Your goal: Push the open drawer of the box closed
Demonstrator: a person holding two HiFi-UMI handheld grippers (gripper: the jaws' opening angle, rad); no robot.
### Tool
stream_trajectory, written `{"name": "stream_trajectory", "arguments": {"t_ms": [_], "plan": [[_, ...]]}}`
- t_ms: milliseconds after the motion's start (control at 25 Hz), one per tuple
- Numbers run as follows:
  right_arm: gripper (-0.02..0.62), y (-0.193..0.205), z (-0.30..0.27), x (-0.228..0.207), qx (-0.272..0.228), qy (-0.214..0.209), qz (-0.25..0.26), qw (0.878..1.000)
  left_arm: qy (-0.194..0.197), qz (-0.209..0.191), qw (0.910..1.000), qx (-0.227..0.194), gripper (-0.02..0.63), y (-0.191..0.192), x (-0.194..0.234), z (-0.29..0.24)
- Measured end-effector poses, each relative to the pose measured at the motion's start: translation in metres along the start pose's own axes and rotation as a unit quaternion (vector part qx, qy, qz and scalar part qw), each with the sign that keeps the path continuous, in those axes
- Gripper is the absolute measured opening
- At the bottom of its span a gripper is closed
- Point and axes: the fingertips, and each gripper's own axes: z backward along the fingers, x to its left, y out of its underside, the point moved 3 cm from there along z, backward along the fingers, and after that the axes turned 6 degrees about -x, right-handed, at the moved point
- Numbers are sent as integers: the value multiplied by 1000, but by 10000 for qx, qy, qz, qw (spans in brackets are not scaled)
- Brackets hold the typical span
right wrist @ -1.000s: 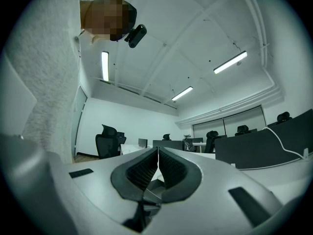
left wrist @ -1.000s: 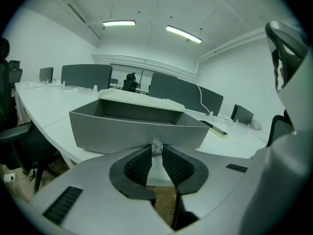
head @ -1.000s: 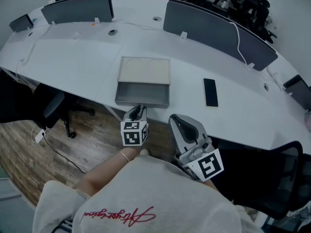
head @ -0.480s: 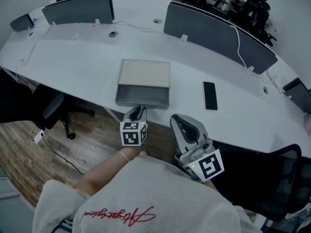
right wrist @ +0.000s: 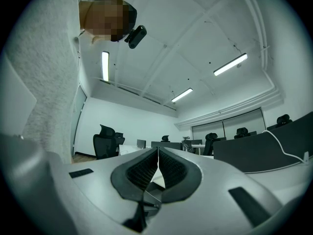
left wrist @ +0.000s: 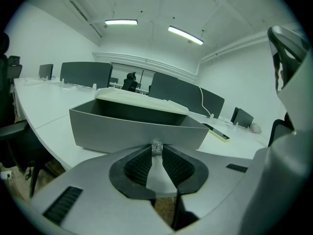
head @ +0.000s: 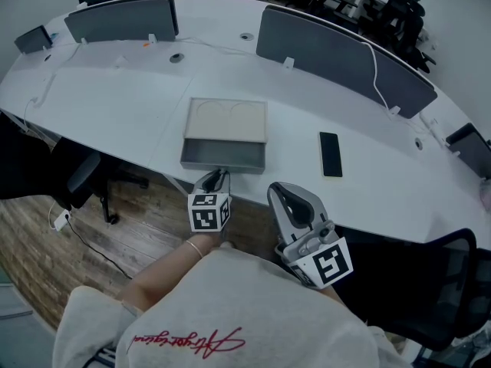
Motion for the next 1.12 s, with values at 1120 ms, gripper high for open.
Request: {"name": "stream_trajectory", "arguments": {"t_ms": [1120], "plan": [[20, 3, 1, 0, 7, 197, -98, 9998, 245, 126, 9996, 105, 80, -7, 5, -12]]}}
